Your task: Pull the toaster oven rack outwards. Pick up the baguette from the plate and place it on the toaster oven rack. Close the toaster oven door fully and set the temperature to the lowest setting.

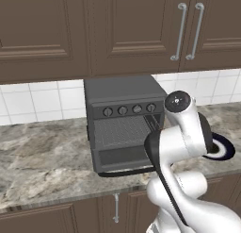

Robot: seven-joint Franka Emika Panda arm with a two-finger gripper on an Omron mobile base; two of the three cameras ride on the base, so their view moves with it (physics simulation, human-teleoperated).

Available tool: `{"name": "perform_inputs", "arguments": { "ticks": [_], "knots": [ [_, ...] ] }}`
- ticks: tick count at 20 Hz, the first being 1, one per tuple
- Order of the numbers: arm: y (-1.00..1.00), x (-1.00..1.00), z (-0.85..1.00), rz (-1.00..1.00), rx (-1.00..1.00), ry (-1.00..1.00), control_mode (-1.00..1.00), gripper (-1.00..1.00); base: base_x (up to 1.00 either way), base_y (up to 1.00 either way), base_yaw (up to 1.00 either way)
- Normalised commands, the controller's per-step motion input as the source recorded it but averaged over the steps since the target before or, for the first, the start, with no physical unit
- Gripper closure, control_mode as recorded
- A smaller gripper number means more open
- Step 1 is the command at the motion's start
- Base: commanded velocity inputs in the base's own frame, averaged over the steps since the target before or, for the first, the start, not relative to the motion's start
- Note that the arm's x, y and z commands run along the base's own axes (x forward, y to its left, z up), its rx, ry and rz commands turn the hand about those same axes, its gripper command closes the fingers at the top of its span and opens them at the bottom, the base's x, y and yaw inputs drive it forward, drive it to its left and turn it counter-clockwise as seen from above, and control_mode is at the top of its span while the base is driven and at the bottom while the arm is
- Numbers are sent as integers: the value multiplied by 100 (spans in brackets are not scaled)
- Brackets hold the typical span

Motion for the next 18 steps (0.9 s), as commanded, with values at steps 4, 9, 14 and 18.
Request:
{"name": "perform_inputs", "arguments": {
  "ticks": [4, 9, 14, 18],
  "knots": [
    [5, 0, 0, -10, 20, -29, -100, 100, 0, 0, 0],
    [25, 1, -12, -1, 8, -8, -100, 100, 0, 0, 0],
    [12, 0, -20, 0, 3, 10, -100, 100, 0, 0, 0],
    [9, 0, -7, 0, 13, 0, -100, 100, 0, 0, 0]
  ]
}}
